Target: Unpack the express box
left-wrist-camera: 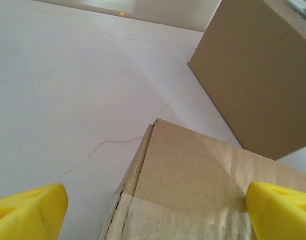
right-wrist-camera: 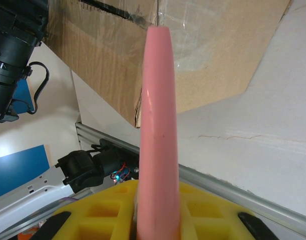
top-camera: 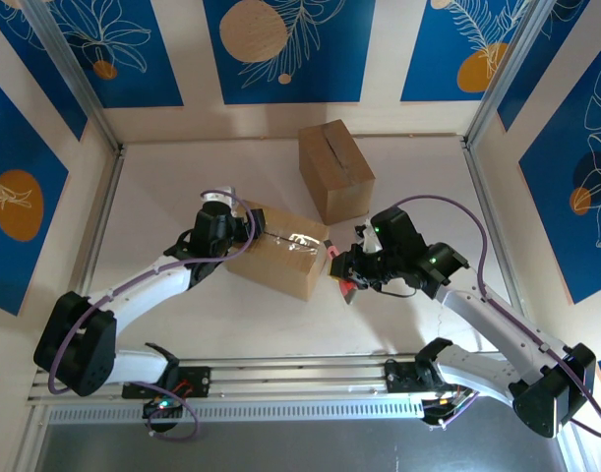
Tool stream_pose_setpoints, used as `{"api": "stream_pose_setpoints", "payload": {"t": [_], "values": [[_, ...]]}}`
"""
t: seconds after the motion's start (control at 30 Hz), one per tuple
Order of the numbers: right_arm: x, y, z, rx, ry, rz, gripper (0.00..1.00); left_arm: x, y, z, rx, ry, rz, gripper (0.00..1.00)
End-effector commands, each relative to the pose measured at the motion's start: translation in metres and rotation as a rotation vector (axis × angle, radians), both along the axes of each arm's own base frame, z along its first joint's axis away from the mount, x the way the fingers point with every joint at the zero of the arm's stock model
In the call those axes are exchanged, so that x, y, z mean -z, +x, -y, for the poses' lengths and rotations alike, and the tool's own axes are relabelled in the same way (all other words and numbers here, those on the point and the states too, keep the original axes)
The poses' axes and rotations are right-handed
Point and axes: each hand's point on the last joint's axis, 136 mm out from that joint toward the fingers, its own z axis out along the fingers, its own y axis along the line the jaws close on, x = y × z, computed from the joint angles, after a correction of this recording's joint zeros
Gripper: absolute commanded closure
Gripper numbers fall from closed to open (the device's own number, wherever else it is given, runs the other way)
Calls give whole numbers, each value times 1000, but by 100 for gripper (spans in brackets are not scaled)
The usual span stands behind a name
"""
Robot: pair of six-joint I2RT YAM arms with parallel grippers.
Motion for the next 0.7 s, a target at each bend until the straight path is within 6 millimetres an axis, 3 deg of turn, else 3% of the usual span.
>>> {"api": "stream_pose_setpoints", "payload": {"t": [0.0,0.67], "values": [[2,1,0,10,1,-11,100,83,-40,-10,28,124,-261,8],[14,-8,-3,-1,-24,-58,100,88,-40,-10,25,126,-273,8]]}}
